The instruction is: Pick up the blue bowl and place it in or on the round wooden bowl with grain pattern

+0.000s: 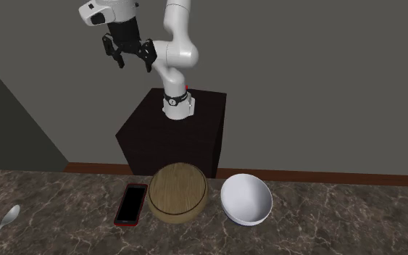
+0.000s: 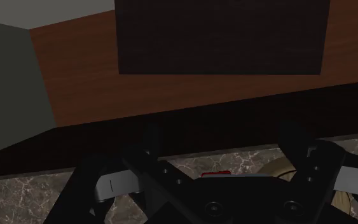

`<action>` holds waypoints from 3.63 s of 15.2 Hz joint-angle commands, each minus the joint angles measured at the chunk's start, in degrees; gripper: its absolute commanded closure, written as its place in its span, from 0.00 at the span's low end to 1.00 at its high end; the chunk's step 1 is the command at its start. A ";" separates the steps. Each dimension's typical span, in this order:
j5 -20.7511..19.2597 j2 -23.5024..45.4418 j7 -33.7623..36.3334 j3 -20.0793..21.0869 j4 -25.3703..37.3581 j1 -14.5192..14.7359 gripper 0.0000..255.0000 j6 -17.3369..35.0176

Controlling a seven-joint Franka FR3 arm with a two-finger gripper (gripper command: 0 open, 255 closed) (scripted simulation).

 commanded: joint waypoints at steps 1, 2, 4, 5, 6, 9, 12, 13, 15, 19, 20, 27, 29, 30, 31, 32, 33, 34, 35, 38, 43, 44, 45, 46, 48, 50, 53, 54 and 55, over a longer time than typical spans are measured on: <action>0.00 0.00 0.00 0.00 0.00 0.00 0.00 0.00; 0.88 0.59 1.25 1.06 -0.47 0.45 0.00 1.15; 2.57 2.01 3.71 3.20 -1.21 1.32 0.00 3.51; 3.37 2.84 4.92 4.28 -1.48 1.75 0.00 4.72; 4.15 3.75 6.12 5.36 -1.67 2.16 0.00 5.94; 6.22 6.92 9.71 8.58 -1.82 3.35 0.00 9.69; 7.84 10.75 13.27 11.80 -1.31 4.37 0.00 13.48; 8.26 12.16 14.47 12.87 -0.99 4.66 0.00 14.73; 8.89 15.17 16.88 14.98 -0.13 5.19 0.00 17.22; 9.16 21.89 21.92 19.11 2.45 5.98 0.00 21.95; 8.99 23.71 23.24 20.12 3.28 6.13 0.00 23.06; 4.69 37.88 33.47 26.33 11.07 7.24 0.00 29.55; 2.46 42.36 36.70 27.60 13.96 7.89 0.00 30.82; 1.21 44.64 38.33 28.10 15.52 8.33 0.00 31.33; -0.10 46.96 39.96 28.49 17.16 8.87 0.00 31.75; -1.46 49.29 41.57 28.78 18.87 9.48 0.00 32.08; -2.84 51.63 43.14 28.99 20.67 10.18 0.00 32.32; -4.23 53.98 44.66 29.07 22.56 10.99 0.00 32.47; -5.59 56.32 46.11 29.05 24.53 11.90 0.00 32.53; -9.45 63.30 49.97 28.55 30.96 15.01 0.00 32.23; -14.63 74.87 54.52 26.73 43.70 21.13 0.00 30.22; -15.46 77.23 55.14 26.29 46.62 22.44 0.00 29.60; -16.22 79.62 55.66 25.84 49.69 23.79 0.00 28.90; -16.79 81.60 56.01 25.45 52.34 24.91 0.00 28.26; -17.07 82.12 56.20 25.20 51.60 24.93 0.00 29.48; -17.39 82.69 56.41 24.97 50.93 24.94 0.00 30.67; -17.90 83.62 56.73 24.61 50.04 24.98 0.00 32.42; -18.00 83.79 56.79 24.54 49.86 24.99 0.00 32.75; -18.00 83.80 56.79 24.53 49.88 25.00 0.00 32.75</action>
